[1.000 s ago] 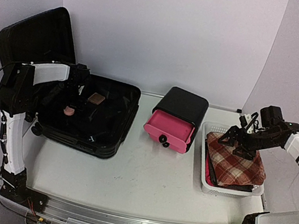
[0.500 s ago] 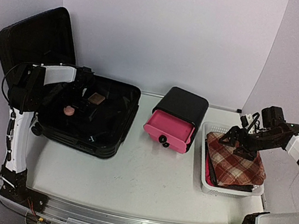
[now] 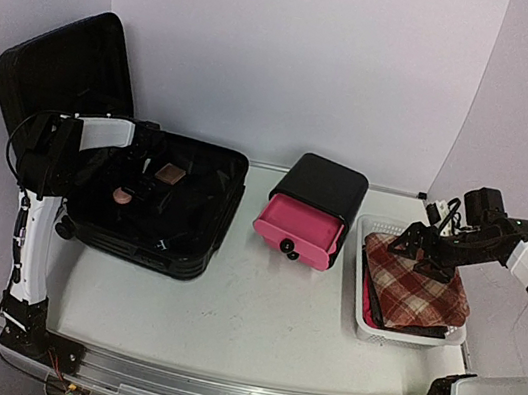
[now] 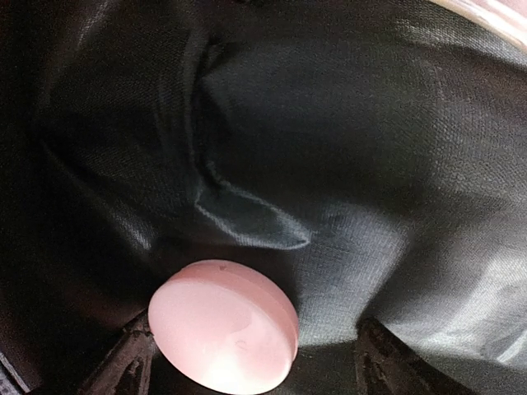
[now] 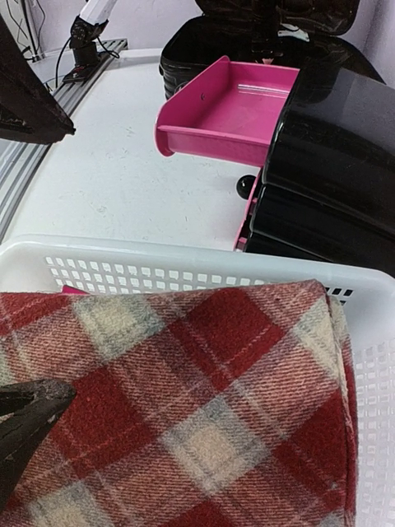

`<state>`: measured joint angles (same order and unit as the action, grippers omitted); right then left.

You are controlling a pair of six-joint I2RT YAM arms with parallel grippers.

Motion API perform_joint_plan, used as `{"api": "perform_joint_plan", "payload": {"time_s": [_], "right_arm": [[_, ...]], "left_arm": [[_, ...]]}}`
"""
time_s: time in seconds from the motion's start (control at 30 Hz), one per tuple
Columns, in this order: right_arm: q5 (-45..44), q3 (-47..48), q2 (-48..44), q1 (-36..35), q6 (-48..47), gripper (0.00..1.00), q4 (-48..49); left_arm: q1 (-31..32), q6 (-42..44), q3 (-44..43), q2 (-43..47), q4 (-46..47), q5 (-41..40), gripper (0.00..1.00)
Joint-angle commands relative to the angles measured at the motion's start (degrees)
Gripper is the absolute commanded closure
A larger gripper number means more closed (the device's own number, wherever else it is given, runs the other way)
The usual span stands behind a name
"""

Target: Open, take out, and arrange the luggage

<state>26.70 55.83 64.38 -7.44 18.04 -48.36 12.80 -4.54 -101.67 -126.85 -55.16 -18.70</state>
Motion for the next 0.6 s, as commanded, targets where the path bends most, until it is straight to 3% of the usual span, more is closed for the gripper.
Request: {"api": "perform_joint_plan", "payload": {"time_s": [0.0,0.1,0.13,0.3,0.57], "right_arm": [[0.0,-0.1,-0.4,0.0,0.0,0.02,0.6],[0.1,-0.1,-0.4,-0.1,-0.1,0.02,0.6],[0.1,-0.1,-0.4,-0.1,-0.1,0.02,0.6],[-0.1,-0.4,-0.6,-0.1,0.0,0.02,0.6],[0.1,-0.4,-0.1,-0.1,-0.3,0.02,0.6]], "left_arm": [[-0.3,0.3,-0.9,0.3,-0.8,-1.2,0.17],[-0.4,0.8,-1.0,0.0,-1.0,0.3,0.33],[-0.4,0.6,-0.9,0.2,-0.9,1.4,0.35],[-0.4,-1.5,0.6,2.6,-0.2,8.5,0.34],[-0.4,-0.9,0.9,3.6,-0.2,5.7,0.17]]}}
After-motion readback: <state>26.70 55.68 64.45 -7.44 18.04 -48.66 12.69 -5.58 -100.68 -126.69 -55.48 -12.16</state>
